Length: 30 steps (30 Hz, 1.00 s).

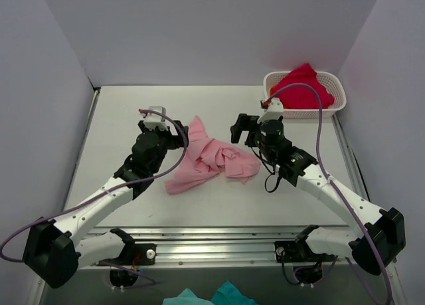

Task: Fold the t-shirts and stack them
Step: Flatten out the tshirt

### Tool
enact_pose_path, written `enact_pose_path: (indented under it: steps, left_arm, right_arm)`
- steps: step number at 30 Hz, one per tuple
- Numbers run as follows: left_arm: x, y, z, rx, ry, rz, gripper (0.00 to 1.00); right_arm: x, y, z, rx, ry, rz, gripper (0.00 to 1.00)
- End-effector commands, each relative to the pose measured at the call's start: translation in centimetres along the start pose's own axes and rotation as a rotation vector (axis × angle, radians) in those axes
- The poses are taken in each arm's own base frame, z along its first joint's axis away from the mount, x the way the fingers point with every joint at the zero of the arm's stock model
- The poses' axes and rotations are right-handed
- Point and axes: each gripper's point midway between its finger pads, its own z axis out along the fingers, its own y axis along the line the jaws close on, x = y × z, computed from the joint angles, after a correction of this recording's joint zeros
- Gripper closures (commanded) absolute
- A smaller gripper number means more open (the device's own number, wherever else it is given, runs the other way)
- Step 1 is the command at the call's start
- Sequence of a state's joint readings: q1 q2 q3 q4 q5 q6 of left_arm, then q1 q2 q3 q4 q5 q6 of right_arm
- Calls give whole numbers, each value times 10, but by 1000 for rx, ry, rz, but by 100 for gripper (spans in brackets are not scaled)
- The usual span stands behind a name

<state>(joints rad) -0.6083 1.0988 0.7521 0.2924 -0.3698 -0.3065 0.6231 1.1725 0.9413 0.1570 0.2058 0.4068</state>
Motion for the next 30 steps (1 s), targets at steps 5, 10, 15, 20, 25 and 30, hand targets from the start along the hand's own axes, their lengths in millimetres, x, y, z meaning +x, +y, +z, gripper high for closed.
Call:
enact_pose_path:
  steps: [5,10,15,20,25,30]
  left_arm:
    - [10,-6,0,-63,104,33,6]
    - [-3,0,-32,-135,-11,5,6]
    - [52,23,-46,-311,257,43,3]
    - [115,43,-80,-413,462,27,0]
    - [156,67,-113,-474,534,-56,7]
    - [165,72,-121,-482,545,-88,9]
  right_arm:
    - [14,-35,-5,181,20,0,0]
    - [25,-51,-14,204,-39,49,0]
    - [22,-61,-16,285,-21,50,0]
    - [25,-61,-16,285,-10,57,0]
    - [34,-67,-11,315,3,57,0]
    - [44,-76,-5,360,25,40,0]
